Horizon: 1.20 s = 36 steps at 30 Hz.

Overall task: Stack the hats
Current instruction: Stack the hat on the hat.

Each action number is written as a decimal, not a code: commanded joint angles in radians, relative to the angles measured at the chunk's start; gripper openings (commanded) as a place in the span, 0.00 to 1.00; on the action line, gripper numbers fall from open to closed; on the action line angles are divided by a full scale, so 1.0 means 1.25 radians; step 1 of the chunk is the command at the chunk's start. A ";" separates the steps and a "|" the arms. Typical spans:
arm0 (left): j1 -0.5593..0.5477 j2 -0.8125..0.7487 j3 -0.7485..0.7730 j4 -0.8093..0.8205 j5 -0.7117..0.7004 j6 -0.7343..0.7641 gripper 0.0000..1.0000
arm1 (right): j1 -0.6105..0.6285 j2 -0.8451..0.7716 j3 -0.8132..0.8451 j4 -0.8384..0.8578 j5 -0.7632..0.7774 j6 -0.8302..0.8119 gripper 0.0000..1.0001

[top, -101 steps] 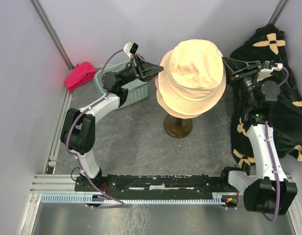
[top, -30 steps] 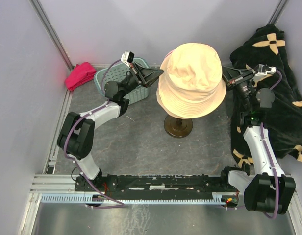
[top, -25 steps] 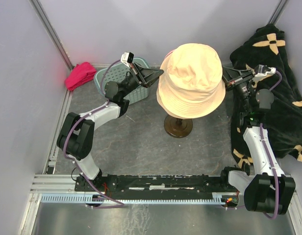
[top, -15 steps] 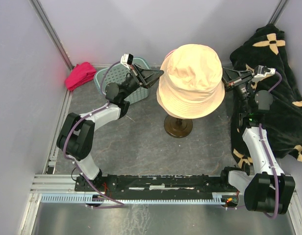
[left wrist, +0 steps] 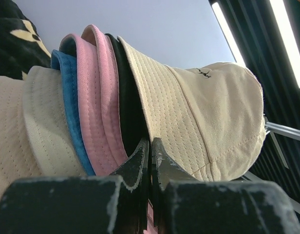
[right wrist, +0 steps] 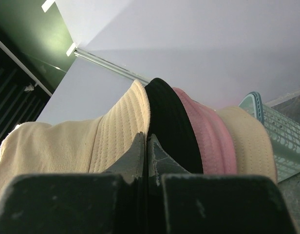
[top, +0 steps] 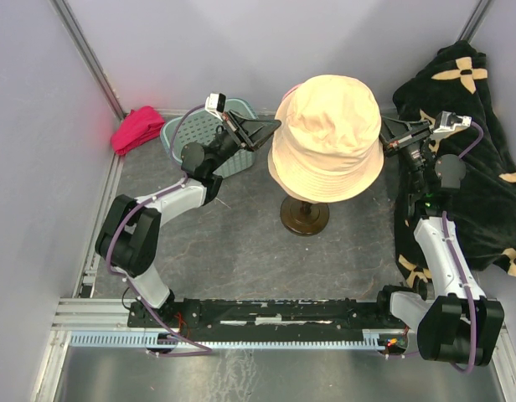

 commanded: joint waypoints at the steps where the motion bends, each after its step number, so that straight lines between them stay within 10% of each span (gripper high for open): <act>1: 0.008 0.090 -0.110 -0.328 0.110 0.154 0.03 | -0.015 0.047 -0.086 -0.247 -0.041 -0.113 0.01; 36: 0.006 0.097 -0.168 -0.489 0.057 0.227 0.03 | -0.013 0.062 -0.090 -0.282 -0.055 -0.155 0.01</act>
